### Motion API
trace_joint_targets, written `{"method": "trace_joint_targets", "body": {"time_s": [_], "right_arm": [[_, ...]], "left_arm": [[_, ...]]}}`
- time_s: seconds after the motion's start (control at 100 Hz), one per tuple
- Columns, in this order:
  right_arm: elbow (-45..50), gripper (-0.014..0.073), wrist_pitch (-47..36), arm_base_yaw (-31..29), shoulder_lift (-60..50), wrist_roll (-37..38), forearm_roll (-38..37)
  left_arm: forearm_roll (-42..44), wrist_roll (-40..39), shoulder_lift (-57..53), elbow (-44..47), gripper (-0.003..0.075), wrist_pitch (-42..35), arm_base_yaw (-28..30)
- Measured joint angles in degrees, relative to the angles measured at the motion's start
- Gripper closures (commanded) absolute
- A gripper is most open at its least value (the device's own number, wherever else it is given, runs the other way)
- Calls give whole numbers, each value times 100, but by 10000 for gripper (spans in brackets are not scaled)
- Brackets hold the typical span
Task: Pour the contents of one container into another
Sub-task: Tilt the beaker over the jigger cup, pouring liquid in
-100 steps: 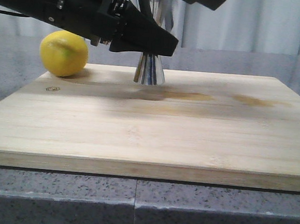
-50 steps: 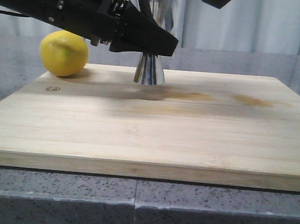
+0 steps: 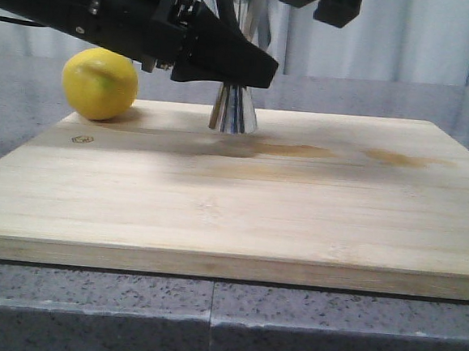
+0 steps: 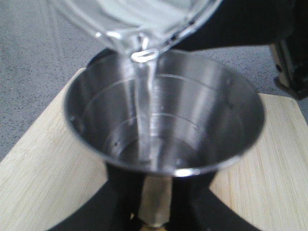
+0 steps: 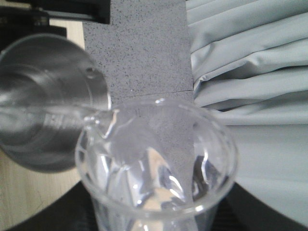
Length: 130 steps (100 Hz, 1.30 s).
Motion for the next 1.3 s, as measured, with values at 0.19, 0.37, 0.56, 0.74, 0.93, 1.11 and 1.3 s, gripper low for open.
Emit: {"method": "trace_joint_targets", "body": {"time_s": [0.19, 0.37, 0.56, 0.74, 0.93, 1.11, 1.3], "right_arm": [[0, 314, -13, 0, 0, 0, -175], [0, 314, -37, 0, 0, 0, -212], [0, 314, -91, 0, 0, 0, -359], [0, 314, -117, 0, 0, 0, -488], [0, 314, -130, 0, 0, 0, -660], [0, 314, -175, 0, 0, 0, -755], [0, 314, -290, 0, 0, 0, -915]], "left_arm": [[0, 0, 0, 0, 627, 0, 0], [0, 0, 0, 0, 627, 0, 0], [0, 0, 0, 0, 627, 0, 0], [0, 0, 0, 0, 627, 0, 0], [0, 0, 0, 0, 627, 0, 0], [0, 0, 0, 0, 627, 0, 0], [0, 0, 0, 0, 627, 0, 0]]}}
